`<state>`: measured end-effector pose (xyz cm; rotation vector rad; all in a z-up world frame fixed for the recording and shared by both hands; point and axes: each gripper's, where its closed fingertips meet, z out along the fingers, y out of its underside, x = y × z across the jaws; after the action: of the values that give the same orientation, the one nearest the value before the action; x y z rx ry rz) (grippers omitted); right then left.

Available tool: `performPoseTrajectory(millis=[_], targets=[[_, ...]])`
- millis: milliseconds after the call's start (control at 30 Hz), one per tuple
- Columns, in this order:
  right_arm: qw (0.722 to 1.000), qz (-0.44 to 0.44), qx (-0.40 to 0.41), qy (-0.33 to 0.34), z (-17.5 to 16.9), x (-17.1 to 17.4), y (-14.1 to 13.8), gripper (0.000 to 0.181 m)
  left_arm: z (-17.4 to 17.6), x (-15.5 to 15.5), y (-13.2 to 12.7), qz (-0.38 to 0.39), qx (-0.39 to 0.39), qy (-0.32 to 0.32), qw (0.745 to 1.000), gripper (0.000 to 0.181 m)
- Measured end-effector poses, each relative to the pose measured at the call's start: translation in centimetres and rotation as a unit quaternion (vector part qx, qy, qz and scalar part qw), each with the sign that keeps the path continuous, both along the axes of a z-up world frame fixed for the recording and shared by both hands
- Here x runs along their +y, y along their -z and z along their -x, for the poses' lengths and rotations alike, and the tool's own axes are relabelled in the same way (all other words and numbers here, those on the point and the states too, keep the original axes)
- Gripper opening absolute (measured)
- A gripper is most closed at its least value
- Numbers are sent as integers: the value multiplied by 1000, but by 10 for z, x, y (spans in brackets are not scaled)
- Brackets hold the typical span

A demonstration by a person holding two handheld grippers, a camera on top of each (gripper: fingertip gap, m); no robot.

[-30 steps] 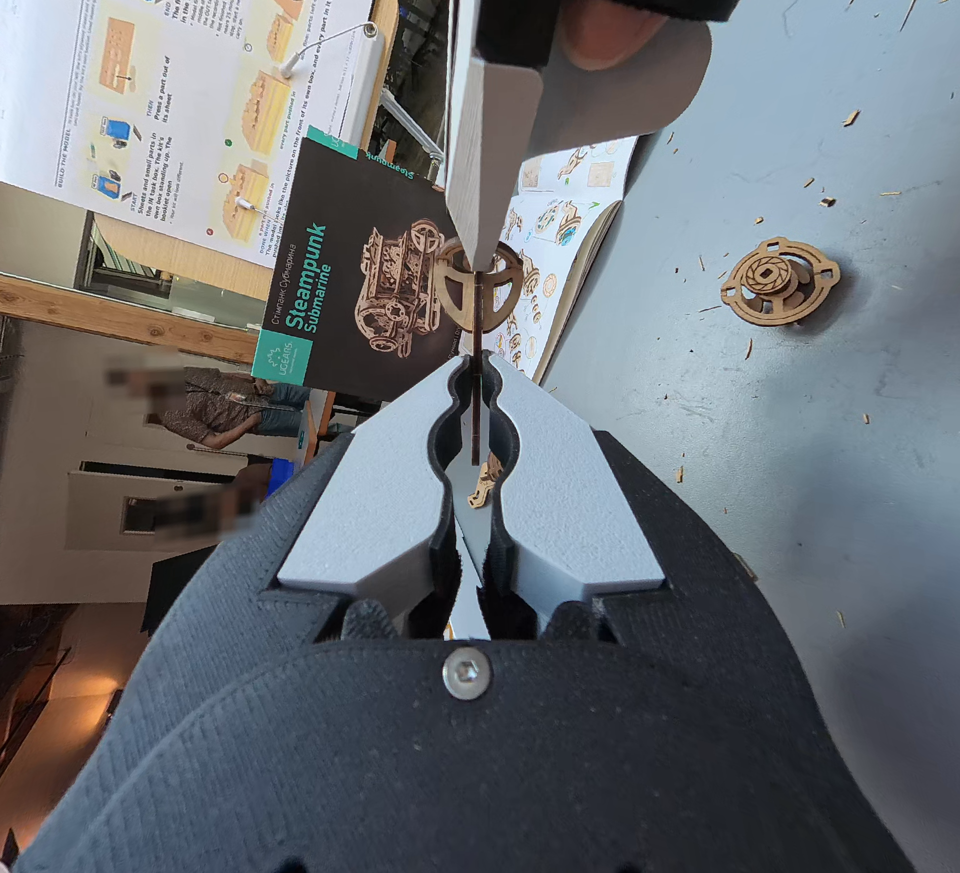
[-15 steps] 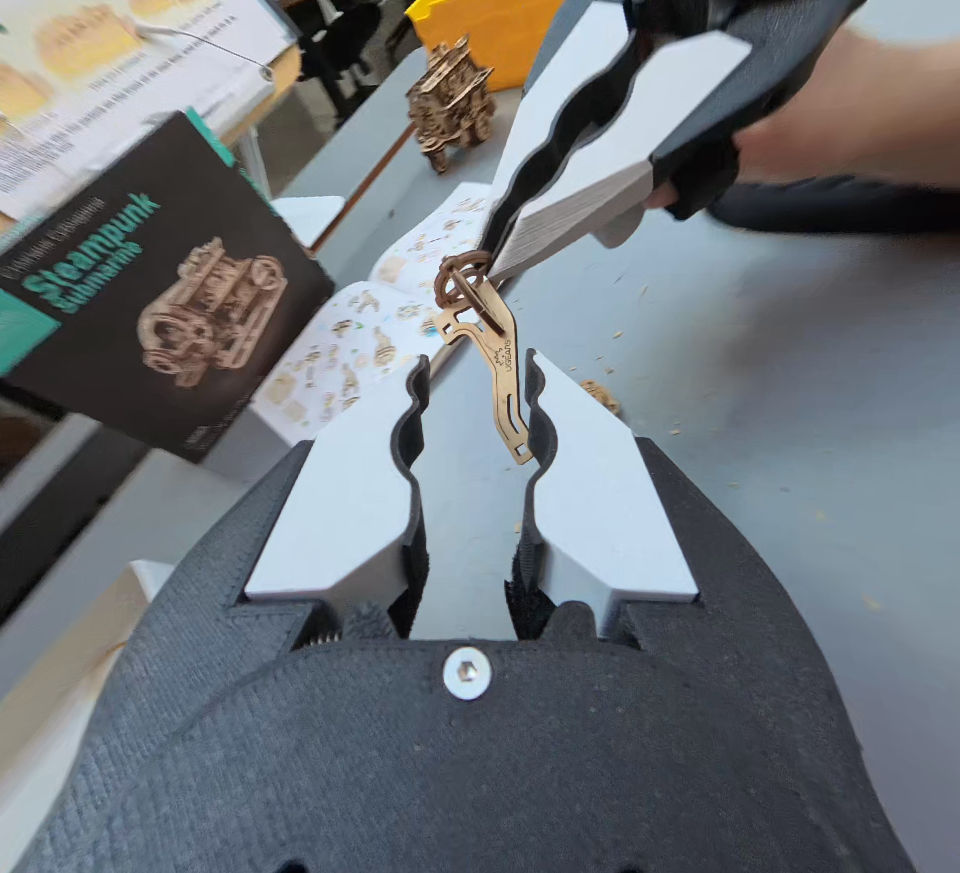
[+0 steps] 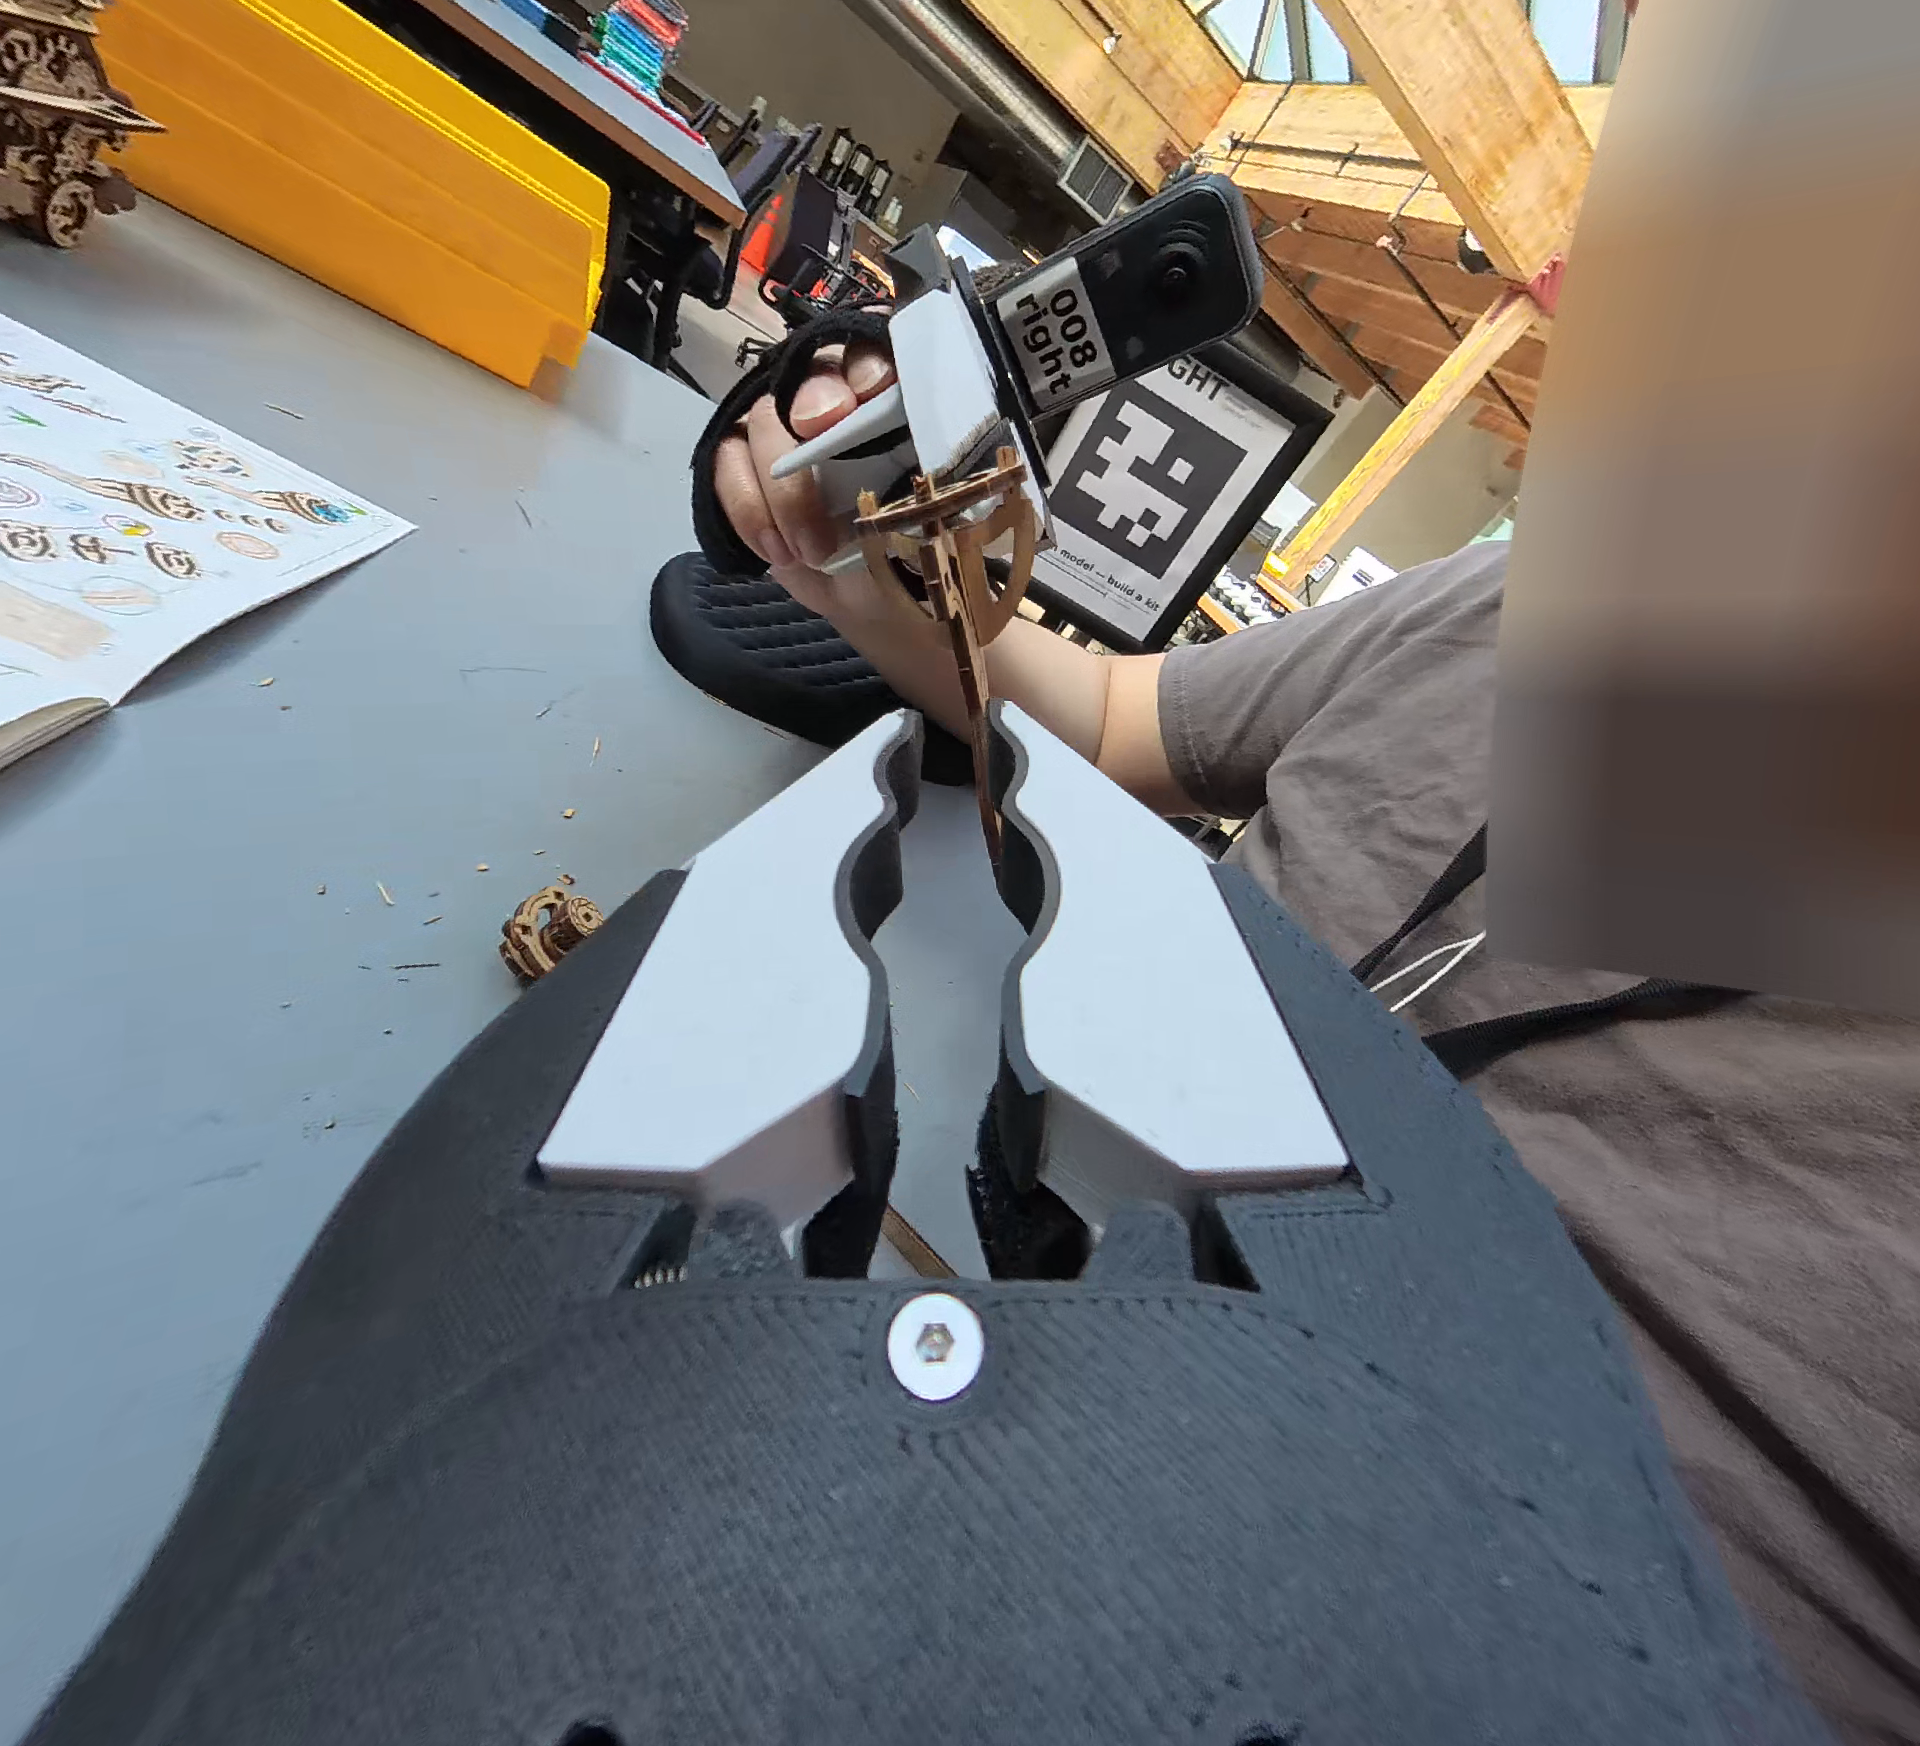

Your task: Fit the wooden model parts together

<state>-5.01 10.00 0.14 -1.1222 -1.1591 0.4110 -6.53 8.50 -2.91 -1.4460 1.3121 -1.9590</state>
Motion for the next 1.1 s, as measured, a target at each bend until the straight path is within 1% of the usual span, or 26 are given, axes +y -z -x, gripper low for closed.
performPoseTrajectory(millis=[67,133,200,233,300,333,367,433,500,533,667,767,933,1100], targets=[[1000,1,-6,-7,2,-1,2,2,-1,-1,-1,-9,-5,-5,1000,8],[1000,3,-8,-6,2,0,4,2,-1,-2,-2,-5,-6,-3,1000,1],[1000,6,-5,-10,2,0,4,3,-3,1,-1,-4,1,-17,1000,0],[1000,13,-1,-12,1,0,4,8,-4,3,-1,-1,2,-24,1000,0],[999,33,7,-13,2,1,3,31,-4,6,-3,14,3,-31,999,0],[999,41,9,-13,3,1,3,36,-4,8,-4,24,3,-35,999,0],[999,46,6,-16,5,-1,4,37,-5,9,-4,30,6,-39,999,0],[999,34,-1,7,8,2,4,37,-7,13,1,37,24,-51,998,0],[999,21,-20,45,9,10,8,37,-8,11,2,52,29,-45,997,0],[998,24,-31,52,10,12,12,37,-9,10,2,61,30,-42,997,0],[997,42,-33,50,13,11,17,28,-10,9,6,73,41,-41,996,0],[997,27,-41,59,13,12,17,27,-11,9,7,84,45,-40,995,0],[996,65,-15,54,12,15,19,26,-10,11,6,98,47,-42,993,0],[996,65,-19,60,12,16,21,26,-11,11,8,98,56,-47,993,0]])
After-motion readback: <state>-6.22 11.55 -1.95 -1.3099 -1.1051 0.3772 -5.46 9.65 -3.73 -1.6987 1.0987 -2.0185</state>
